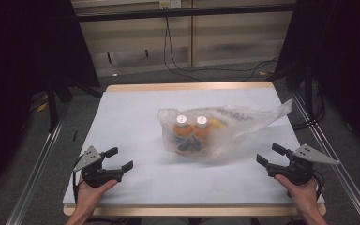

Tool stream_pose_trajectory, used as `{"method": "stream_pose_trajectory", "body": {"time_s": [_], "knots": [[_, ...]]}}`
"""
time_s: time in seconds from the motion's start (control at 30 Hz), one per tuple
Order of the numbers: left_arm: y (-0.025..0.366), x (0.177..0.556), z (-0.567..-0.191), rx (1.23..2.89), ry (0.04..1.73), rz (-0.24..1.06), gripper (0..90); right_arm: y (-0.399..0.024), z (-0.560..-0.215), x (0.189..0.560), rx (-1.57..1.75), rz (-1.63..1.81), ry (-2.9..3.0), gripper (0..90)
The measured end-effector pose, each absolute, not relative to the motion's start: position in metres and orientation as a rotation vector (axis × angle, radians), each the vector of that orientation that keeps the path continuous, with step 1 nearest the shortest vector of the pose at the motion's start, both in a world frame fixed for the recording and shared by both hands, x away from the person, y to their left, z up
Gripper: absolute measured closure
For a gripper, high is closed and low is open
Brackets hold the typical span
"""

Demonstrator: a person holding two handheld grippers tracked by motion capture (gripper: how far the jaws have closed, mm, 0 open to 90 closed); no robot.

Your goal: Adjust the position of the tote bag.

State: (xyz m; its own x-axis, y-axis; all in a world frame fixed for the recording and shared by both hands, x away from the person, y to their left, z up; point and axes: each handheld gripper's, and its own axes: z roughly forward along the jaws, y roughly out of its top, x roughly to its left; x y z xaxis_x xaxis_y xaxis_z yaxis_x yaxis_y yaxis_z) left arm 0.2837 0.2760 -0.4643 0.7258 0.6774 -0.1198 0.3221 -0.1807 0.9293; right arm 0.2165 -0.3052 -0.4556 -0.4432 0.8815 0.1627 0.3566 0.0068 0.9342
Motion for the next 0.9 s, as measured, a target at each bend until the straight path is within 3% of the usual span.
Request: {"method": "stream_pose_trajectory", "body": {"time_s": [0.37, 0.9], "knots": [[0.271, 0.286, -0.465, 1.798, 0.8, 0.359, 20.1, -0.305, -0.457, 0.22, 1.253, 1.438, 1.893, 26.4], [0.25, 0.288, -0.456, 1.835, 0.719, 0.32, 21.2, -0.294, -0.445, 0.224, 1.208, 1.455, 1.97, 31.3]]}}
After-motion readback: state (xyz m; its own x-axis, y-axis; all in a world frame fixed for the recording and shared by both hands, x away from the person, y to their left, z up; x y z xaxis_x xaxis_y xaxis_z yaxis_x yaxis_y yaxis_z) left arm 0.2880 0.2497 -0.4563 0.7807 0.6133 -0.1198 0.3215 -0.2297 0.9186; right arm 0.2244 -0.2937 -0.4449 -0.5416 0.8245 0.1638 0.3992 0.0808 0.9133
